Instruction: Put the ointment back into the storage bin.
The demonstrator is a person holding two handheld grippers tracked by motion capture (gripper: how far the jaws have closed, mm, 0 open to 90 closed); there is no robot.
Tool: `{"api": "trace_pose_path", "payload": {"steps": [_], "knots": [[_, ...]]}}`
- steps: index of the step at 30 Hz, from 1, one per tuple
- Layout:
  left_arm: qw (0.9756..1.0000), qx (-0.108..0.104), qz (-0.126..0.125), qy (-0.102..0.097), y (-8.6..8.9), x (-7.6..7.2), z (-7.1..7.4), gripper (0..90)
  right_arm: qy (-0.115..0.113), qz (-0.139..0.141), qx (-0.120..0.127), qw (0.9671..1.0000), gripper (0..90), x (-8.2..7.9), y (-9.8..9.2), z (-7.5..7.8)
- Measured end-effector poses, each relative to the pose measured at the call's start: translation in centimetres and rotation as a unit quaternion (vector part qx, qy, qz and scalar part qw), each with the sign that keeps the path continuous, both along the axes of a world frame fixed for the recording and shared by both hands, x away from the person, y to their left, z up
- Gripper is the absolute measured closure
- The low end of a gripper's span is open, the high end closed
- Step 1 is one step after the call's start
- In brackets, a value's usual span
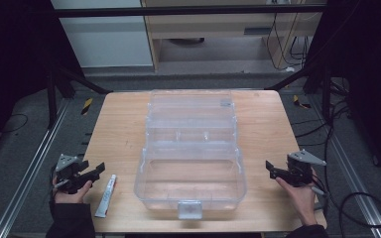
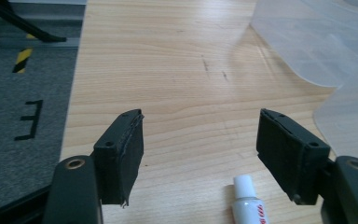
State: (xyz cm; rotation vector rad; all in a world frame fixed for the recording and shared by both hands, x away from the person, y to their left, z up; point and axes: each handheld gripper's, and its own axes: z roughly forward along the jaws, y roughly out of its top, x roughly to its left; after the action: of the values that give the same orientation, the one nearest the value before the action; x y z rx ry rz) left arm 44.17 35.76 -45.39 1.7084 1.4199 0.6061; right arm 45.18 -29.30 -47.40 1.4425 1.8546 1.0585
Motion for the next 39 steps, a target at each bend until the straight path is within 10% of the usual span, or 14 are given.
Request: {"api": "trace_pose_path", "payload": {"steps": [20, 39], "knots": [[0.992, 0.053, -0.094, 0.065, -1.3, -1.1, 2.8, 29.4, -0.009, -0.023, -0.031, 0.9992, 19.3, -0.4, 0.0, 0.0], [0.9688, 0.117, -0.138, 0.17, -2.9, -0.6, 2.6, 34.3, 0.014, 0.003, -0.054, 0.9985, 20.4, -0.2, 0.4, -0.6]]}}
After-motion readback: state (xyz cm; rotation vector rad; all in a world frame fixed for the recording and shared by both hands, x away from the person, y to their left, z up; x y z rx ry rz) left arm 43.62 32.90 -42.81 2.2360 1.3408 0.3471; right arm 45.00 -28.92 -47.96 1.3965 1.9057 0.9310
